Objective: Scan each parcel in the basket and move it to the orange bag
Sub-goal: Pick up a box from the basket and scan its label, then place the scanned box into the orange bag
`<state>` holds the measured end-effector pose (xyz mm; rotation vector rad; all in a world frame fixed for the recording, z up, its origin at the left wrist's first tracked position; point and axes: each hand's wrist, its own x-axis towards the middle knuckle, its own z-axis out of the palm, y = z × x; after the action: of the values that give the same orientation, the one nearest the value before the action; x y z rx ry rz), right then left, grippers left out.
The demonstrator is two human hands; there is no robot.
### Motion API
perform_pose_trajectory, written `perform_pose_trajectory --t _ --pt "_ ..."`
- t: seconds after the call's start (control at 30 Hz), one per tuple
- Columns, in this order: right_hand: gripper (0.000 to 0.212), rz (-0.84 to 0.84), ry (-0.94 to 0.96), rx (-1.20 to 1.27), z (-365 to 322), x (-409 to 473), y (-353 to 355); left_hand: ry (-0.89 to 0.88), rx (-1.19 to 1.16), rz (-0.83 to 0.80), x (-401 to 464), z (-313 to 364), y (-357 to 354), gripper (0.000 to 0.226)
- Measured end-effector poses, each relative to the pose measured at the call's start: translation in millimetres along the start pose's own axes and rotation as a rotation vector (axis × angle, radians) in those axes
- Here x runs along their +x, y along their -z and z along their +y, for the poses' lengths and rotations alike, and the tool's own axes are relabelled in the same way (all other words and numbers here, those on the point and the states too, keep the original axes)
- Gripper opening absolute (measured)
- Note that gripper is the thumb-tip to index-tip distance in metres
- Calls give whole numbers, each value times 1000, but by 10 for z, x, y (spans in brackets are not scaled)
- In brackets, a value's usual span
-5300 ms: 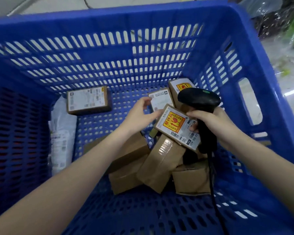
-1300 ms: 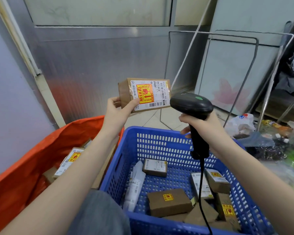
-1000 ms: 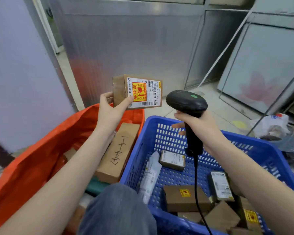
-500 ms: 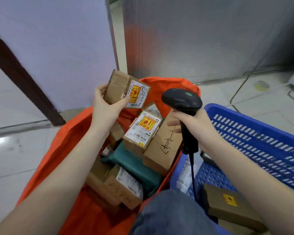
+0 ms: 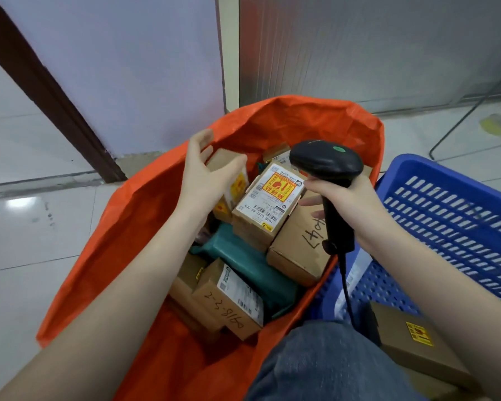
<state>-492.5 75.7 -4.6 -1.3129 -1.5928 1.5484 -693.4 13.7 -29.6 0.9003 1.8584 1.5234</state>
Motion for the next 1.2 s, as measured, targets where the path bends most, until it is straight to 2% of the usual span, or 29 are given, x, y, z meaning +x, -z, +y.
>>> perform_pose_trajectory --t 0.17,0.33,0.67,0.83,1.03,1.2 --pt "22 54 29 30 -153 -183 287 -60 -11 -26 -128 327 -174 63" --pt "18 123 70 43 -314 -546 797 -143 -15 -130 -388 741 -562 58" --pt "13 372 56 22 -168 -1498 2324 -274 -56 -384 -1190 1412 -1895 60" --pt "22 490 36 14 103 -1930 3016 -263 -79 -505 -1518 1431 -2613 55" --pt "9 589 -48 22 542 -2252 3649 -234 -21 -651 -1885 1287 -3268 56" --pt "12 612 -122 21 977 -2334 3980 -178 29 -722 -2053 1013 -3705 63"
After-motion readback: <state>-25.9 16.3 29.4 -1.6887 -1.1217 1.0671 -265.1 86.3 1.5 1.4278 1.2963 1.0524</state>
